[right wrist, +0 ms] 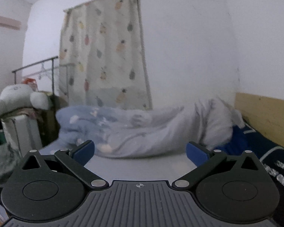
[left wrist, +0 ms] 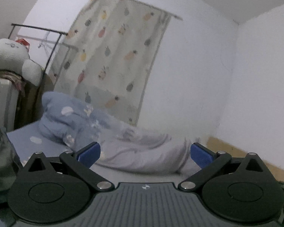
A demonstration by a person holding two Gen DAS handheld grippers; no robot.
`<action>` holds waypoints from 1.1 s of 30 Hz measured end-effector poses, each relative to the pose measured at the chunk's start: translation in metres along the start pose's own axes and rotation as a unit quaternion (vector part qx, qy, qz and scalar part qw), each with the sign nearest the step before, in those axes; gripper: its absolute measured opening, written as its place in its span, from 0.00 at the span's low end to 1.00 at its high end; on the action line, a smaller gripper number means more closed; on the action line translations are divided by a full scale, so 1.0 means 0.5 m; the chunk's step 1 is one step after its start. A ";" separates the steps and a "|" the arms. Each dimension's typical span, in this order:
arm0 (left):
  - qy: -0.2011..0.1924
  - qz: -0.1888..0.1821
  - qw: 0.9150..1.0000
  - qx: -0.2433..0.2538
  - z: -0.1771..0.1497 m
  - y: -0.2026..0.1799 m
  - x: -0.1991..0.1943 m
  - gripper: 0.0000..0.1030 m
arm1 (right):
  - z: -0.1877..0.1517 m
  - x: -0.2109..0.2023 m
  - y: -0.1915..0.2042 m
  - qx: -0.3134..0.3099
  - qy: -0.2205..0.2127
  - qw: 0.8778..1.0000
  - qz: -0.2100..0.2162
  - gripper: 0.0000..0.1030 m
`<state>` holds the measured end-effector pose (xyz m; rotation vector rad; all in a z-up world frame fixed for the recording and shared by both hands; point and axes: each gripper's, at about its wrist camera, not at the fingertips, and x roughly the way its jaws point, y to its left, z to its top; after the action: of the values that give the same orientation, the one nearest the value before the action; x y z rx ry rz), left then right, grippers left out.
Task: Fold clothes
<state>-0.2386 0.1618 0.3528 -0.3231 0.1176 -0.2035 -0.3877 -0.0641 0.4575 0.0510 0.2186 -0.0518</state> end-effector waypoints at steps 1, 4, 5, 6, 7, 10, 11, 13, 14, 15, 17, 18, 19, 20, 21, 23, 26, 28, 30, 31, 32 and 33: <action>0.008 0.002 1.000 0.004 -0.010 -0.005 0.000 1.00 | -0.013 0.006 -0.009 0.001 0.006 1.000 -0.006 1.00; 0.036 0.008 0.999 0.018 -0.059 -0.021 0.031 1.00 | -0.058 0.019 -0.030 0.002 0.023 0.999 -0.022 1.00; 0.045 0.009 0.999 0.022 -0.076 -0.026 0.045 1.00 | -0.073 0.026 -0.036 0.003 0.030 0.999 -0.028 1.00; 0.053 0.011 0.998 0.026 -0.093 -0.031 0.057 1.00 | -0.089 0.032 -0.042 0.005 0.039 0.999 -0.033 1.00; 0.059 0.012 0.998 0.029 -0.107 -0.040 0.065 1.00 | -0.109 0.036 -0.053 0.006 0.049 0.998 -0.038 1.00; 0.075 0.016 0.996 0.039 -0.148 -0.063 0.090 1.00 | -0.157 0.059 -0.075 0.007 0.075 0.996 -0.055 1.00; 0.077 0.017 0.996 0.045 -0.162 -0.065 0.103 1.00 | -0.172 0.059 -0.082 0.008 0.080 0.995 -0.059 1.00; 0.079 0.017 0.995 0.059 -0.182 -0.077 0.118 1.00 | -0.207 0.072 -0.102 0.019 0.093 0.993 -0.070 1.00; 0.083 0.016 0.994 0.067 -0.193 -0.080 0.131 1.00 | -0.223 0.079 -0.111 0.024 0.101 0.992 -0.073 1.00; 0.089 0.016 0.993 0.075 -0.204 -0.079 0.146 1.00 | -0.241 0.090 -0.119 0.028 0.108 0.991 -0.078 1.00; 0.103 0.016 0.991 0.087 -0.227 -0.082 0.173 1.00 | -0.272 0.105 -0.134 0.034 0.123 0.988 -0.088 1.00; 0.108 0.018 0.990 0.093 -0.241 -0.093 0.174 1.00 | -0.289 0.116 -0.140 0.036 0.132 0.986 -0.092 1.00; 0.112 0.021 0.989 0.099 -0.251 -0.094 0.185 1.00 | -0.305 0.127 -0.144 0.035 0.137 0.986 -0.091 1.00; 0.116 0.027 0.987 0.104 -0.264 -0.096 0.193 1.00 | -0.319 0.137 -0.147 0.036 0.138 0.986 -0.089 1.00; 0.121 0.034 0.986 0.107 -0.278 -0.096 0.202 1.00 | -0.333 0.147 -0.150 0.037 0.140 0.986 -0.087 1.00; 0.132 0.046 0.984 0.108 -0.303 -0.097 0.214 1.00 | -0.363 0.166 -0.159 0.045 0.146 0.985 -0.086 1.00; 0.138 0.058 0.983 0.110 -0.342 -0.095 0.231 1.00 | -0.414 0.206 -0.175 0.060 0.161 0.981 -0.085 1.00; 0.150 0.069 0.979 0.123 -0.369 -0.094 0.254 1.00 | -0.441 0.235 -0.188 0.065 0.167 0.980 -0.088 1.00; 0.181 0.078 0.972 0.124 -0.398 -0.096 0.283 1.00 | -0.471 0.268 -0.201 0.067 0.176 0.978 -0.092 1.00; 0.193 0.080 0.970 0.123 -0.413 -0.093 0.299 1.00 | -0.486 0.286 -0.207 0.067 0.181 0.977 -0.095 1.00; 0.201 0.083 0.968 0.125 -0.427 -0.090 0.315 1.00 | -0.501 0.302 -0.211 0.071 0.185 0.976 -0.095 1.00; 0.208 0.087 0.966 0.127 -0.441 -0.087 0.331 1.00 | -0.516 0.317 -0.215 0.074 0.188 0.975 -0.095 1.00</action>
<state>-0.1180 0.0188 0.1458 -0.0080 0.5293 -0.1072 -0.2948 -0.1640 0.1665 0.1899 0.5992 -0.2514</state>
